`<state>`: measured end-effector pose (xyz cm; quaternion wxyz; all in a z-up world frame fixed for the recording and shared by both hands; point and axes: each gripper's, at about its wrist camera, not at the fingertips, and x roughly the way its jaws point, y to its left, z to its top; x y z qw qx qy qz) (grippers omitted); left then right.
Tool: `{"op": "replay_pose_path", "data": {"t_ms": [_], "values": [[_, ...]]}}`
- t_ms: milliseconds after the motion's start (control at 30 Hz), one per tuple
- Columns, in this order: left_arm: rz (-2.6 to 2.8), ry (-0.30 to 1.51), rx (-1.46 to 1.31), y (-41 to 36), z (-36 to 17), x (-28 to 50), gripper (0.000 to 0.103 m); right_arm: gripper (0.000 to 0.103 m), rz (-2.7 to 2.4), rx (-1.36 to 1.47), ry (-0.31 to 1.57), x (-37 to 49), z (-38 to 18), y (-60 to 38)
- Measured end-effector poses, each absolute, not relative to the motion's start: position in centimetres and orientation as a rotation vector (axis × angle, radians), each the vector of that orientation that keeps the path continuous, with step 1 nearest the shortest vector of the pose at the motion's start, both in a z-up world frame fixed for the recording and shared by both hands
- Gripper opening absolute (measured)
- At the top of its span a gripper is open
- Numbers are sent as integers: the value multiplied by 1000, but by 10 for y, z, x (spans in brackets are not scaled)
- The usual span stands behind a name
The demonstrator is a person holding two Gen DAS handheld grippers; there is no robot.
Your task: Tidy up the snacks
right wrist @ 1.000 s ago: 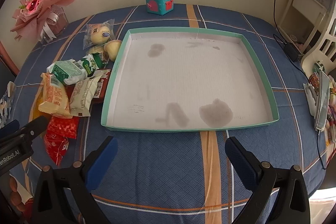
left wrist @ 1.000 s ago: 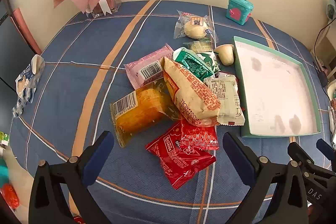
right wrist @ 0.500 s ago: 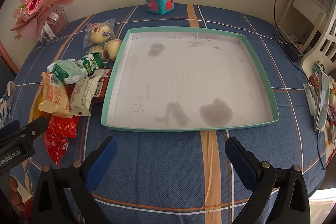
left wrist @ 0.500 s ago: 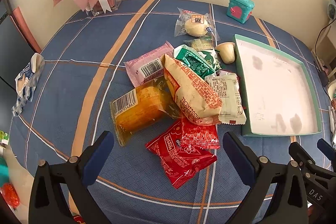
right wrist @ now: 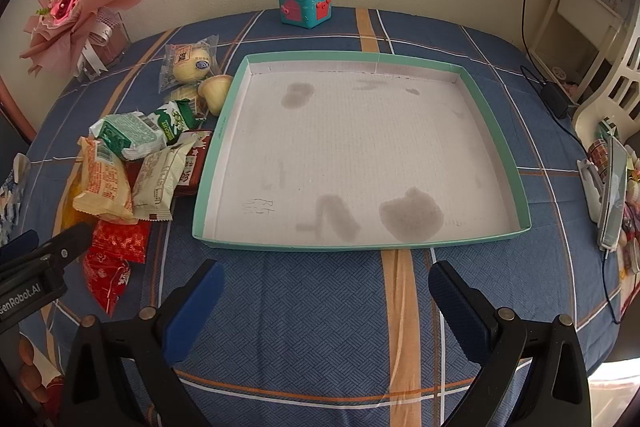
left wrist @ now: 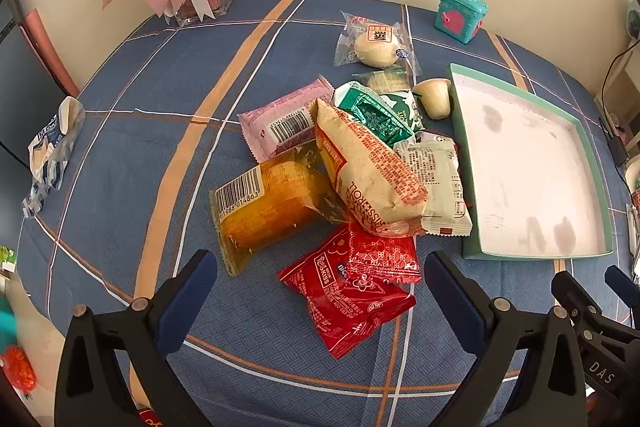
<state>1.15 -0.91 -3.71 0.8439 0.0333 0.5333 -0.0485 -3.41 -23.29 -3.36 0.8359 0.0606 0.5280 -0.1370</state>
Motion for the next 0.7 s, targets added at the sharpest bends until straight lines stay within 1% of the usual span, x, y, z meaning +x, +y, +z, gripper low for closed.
{"op": "replay_pose_path", "data": {"t_ms": [500,700], "values": [[-101,1136,53,-9,-38,14,103,103,-285,120,1118,-34,-34,-231],[-87,1131,-8,9,-31,19,103,103,-183,132,1081,-22,-25,-216]]}}
